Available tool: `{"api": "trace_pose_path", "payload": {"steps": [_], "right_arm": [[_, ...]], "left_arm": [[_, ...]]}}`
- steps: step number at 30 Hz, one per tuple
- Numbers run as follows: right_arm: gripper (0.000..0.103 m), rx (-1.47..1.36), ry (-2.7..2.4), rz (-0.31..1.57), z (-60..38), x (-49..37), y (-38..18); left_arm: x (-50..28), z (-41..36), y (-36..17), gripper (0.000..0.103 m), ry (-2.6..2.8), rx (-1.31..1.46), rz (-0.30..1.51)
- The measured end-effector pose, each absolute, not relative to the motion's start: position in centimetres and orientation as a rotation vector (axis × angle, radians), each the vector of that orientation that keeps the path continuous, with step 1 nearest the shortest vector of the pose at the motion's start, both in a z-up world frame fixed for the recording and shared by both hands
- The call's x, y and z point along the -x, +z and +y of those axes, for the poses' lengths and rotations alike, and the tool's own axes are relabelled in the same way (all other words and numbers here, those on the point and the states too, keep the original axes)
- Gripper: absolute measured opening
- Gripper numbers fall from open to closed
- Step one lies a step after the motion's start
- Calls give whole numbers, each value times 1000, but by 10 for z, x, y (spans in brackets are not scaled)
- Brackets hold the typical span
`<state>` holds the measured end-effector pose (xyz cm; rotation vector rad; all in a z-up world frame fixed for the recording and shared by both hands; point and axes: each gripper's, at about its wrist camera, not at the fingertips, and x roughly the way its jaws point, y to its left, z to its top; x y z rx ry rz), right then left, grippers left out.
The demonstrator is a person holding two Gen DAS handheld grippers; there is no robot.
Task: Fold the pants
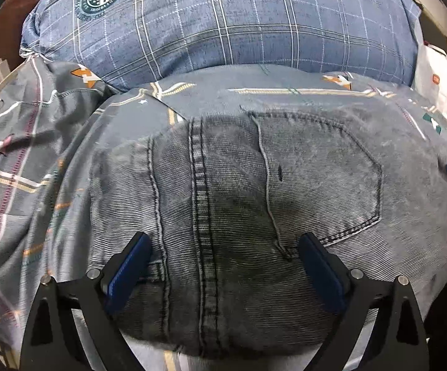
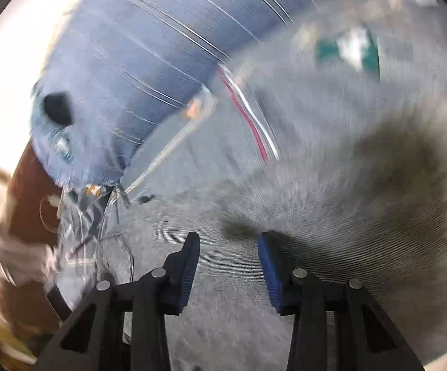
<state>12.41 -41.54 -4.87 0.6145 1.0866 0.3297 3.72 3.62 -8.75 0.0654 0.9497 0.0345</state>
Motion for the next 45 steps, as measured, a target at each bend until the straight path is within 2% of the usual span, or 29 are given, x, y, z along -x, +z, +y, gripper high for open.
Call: {"api": "trace_pose_path", "payload": {"steps": [3,5,6,7,9,15,19,22,23,24,25,26,28,29,31,32,34,38,44,45], "right_arm": [[55,-624,279,1032,-440,-123,-40],[60,-651,147,1068,-465,-130,-63],[56,-692,150,1075,-471,-133,-75],[56,-727,171,1029,-475,-131,-75],[56,-701,179,1056,-470,-132,-67],[58,-765,271,954,-462,-118,-34],[58,-938,528,982,-441,-140,-53],[59,-900,523,1062,-420,-162,-79],[58,-900,462,1093,-423,-166,-91],[46,-956,448,1085,-431,-166,-101],[46,-1039,437,1037,-446,-160,-103],[47,-1048,421,999,-454,-152,-98],[64,-1015,412,912,-472,-139,-85],[65,-986,372,901,-480,-136,-86],[40,-1037,320,932,-497,-137,-103],[40,-1064,320,936,-501,-135,-103],[50,-1041,315,898,-505,-121,-84],[60,-1024,344,810,-510,-76,-57],[61,-1102,243,932,-537,-38,-98],[53,-1124,232,940,-541,-38,-106]], "left_arm": [[-37,27,-72,97,32,-68,906],[-41,19,-75,97,19,-84,921],[-45,16,-81,97,9,-92,948],[-47,15,-89,97,7,-93,979],[-51,15,-106,97,28,-104,1028],[-50,7,-90,97,38,-100,982],[-49,-6,-83,97,10,-112,962],[-50,-16,-82,97,-8,-137,949],[-51,-17,-82,97,-10,-145,950],[-52,-21,-83,97,-9,-156,958],[-54,-24,-84,97,-12,-160,962],[-55,-26,-85,97,-14,-162,959],[-59,-35,-85,97,-27,-162,951],[-63,-41,-85,97,-37,-161,949],[-73,-61,-85,97,-67,-162,956],[-76,-75,-84,97,-96,-165,949],[-80,-98,-81,97,-133,-184,928],[-87,-144,-81,97,-207,-208,898],[-90,-196,-97,97,-338,-203,961],[-92,-202,-109,97,-323,-246,988]]}}
